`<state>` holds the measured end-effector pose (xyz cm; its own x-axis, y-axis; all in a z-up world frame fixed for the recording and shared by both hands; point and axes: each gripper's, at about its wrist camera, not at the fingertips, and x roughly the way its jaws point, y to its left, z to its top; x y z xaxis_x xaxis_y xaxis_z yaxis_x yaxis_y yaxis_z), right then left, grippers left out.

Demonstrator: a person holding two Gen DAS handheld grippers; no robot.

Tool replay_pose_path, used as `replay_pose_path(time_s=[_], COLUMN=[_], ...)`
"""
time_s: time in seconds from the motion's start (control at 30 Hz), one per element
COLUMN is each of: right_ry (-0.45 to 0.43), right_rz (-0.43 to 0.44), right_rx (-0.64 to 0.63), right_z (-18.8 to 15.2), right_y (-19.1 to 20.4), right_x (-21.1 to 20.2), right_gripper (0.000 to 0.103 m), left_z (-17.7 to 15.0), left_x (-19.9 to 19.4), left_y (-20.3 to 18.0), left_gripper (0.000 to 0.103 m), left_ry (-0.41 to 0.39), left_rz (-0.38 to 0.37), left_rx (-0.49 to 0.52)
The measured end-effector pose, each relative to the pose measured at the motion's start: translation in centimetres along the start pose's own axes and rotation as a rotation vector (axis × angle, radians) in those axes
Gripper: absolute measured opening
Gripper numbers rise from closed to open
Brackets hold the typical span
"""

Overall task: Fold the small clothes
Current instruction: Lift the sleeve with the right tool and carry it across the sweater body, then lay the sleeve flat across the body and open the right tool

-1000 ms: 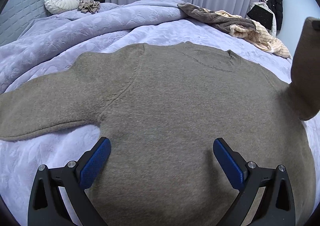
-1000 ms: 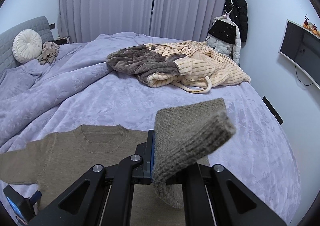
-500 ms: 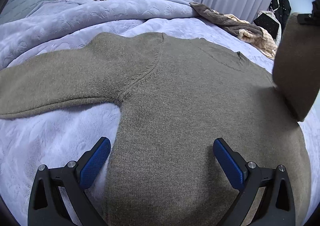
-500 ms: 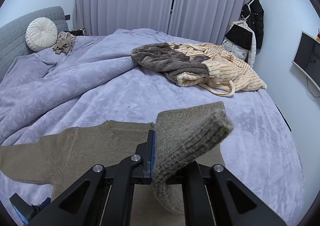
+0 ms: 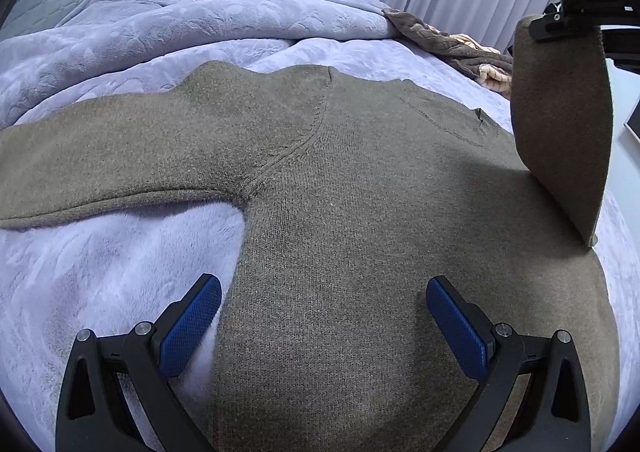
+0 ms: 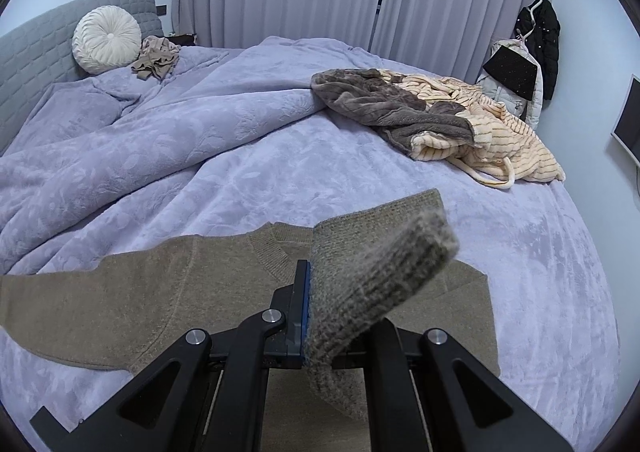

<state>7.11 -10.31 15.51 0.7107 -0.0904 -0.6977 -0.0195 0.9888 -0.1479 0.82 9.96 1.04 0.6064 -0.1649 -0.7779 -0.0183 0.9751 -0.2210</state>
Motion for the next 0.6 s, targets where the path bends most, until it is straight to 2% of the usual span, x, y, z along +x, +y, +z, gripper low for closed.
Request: replay_pose_path(time_s=[0.23, 0.6], right_ry=[0.065, 0.151], right_rz=[0.032, 0.064], right_rx=[-0.031, -0.154], right_z=[-2.3, -4.5], right_y=[2.8, 6.6], right_x=[2.8, 5.9], right_gripper=[0.006, 0.006], left_z=[-0.3, -0.4], left_x=[0.0, 0.2], left_y=[0.2, 0.3], left_gripper=[0.103, 0.103], left_ry=[-0.001, 0.005], left_rz=[-0.006, -0.015], left_rx=[-0.002, -0.015])
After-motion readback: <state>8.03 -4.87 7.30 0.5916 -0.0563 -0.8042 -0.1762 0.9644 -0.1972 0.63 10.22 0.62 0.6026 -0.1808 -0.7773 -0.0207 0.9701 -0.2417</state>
